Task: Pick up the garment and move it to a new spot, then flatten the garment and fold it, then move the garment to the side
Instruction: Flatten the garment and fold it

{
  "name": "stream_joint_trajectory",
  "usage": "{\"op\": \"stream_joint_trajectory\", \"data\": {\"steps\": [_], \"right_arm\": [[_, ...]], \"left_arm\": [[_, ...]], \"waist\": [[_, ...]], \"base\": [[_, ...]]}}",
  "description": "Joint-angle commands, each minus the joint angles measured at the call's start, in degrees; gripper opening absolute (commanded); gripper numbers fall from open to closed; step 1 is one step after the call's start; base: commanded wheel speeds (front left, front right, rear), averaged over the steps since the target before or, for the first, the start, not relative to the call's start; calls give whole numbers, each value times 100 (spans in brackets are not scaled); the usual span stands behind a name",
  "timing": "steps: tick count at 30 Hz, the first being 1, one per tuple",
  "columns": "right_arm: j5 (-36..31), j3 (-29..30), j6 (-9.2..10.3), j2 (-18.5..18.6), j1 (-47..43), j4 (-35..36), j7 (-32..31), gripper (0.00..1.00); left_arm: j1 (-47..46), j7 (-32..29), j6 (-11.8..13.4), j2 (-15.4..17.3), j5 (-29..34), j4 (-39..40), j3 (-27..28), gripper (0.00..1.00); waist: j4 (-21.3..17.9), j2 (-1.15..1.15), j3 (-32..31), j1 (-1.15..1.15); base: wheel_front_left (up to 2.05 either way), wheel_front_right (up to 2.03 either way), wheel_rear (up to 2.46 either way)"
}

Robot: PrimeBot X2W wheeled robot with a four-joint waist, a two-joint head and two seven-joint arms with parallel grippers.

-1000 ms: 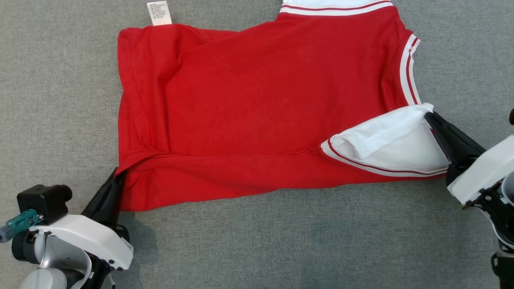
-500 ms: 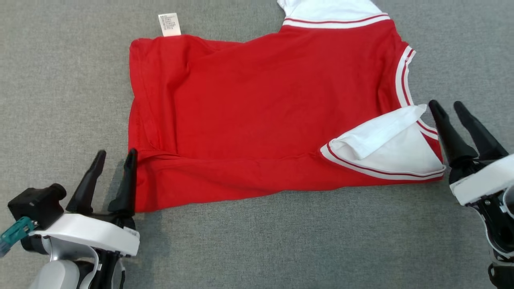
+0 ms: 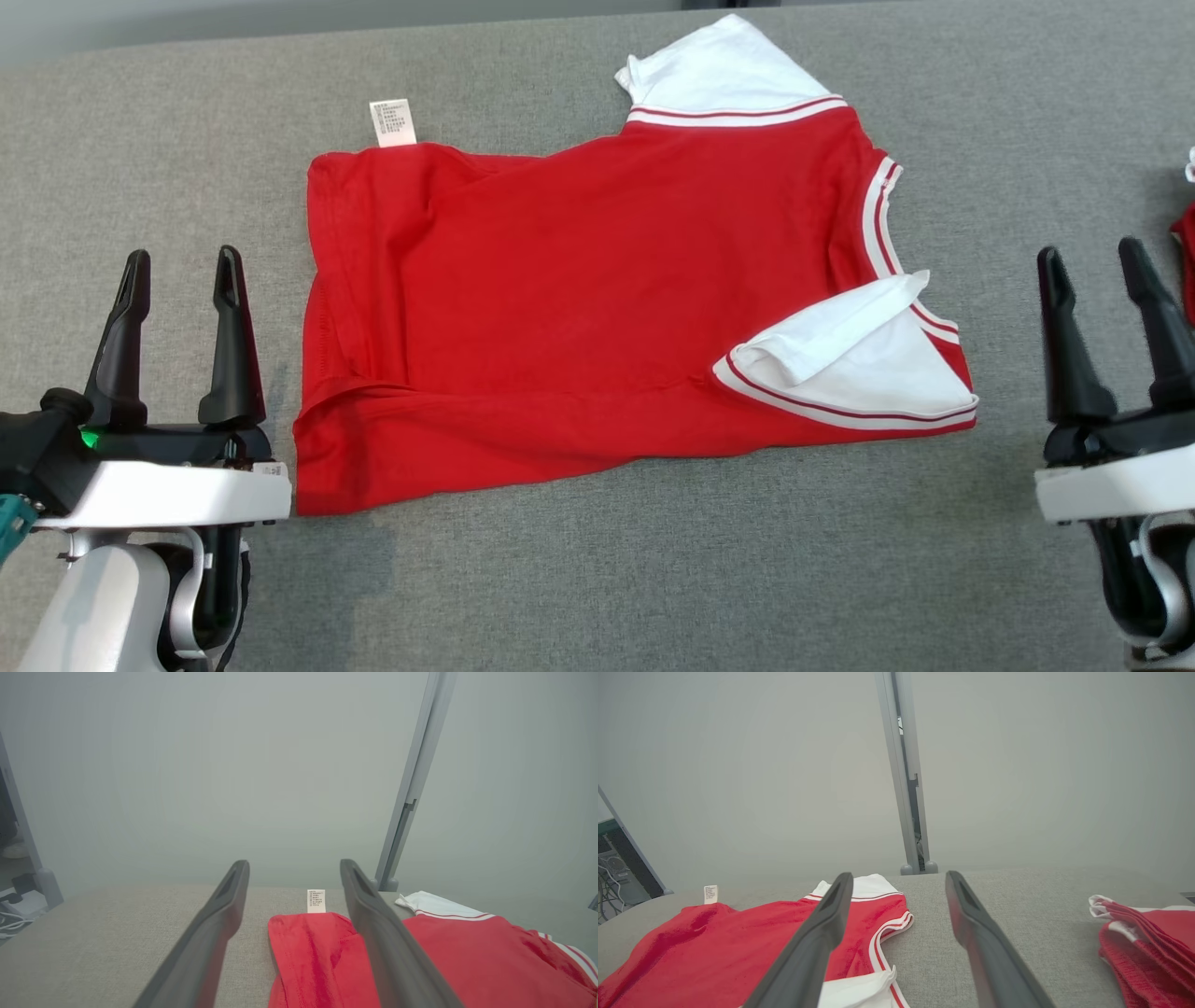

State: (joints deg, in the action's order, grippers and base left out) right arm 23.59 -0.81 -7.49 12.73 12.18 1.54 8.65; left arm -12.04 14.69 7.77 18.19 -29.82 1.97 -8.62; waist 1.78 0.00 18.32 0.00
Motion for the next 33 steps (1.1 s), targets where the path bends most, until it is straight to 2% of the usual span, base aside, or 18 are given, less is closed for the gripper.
{"op": "stream_joint_trajectory", "data": {"steps": [1, 9, 16, 27, 33], "right_arm": [[-146, -44, 0, 15, -87, -79, 145, 100], [-236, -118, 0, -79, -216, -544, 389, 100], [-223, -113, 0, -14, -169, -731, 416, 100], [-207, -177, 0, -49, -376, -1127, 101, 100], [-247, -236, 0, -87, -400, -1375, -30, 100]], "left_arm": [[3, 33, -13, 10, 141, -58, 45, 100], [255, 36, -265, -191, 496, -240, 303, 100], [403, 38, -460, -390, 735, -396, 347, 100], [763, 38, -848, -985, 732, -1126, 108, 100], [814, 39, -1055, -1174, 719, -1628, 177, 100]], "waist": [[-29, 0, -60, 0], [-32, 0, -179, 0], [96, 0, -194, 0], [366, 0, 19, 0], [389, 0, 150, 0]], "base": [[0, 0, 0], [0, 0, 0], [0, 0, 0], [0, 0, 0], [0, 0, 0]]}}
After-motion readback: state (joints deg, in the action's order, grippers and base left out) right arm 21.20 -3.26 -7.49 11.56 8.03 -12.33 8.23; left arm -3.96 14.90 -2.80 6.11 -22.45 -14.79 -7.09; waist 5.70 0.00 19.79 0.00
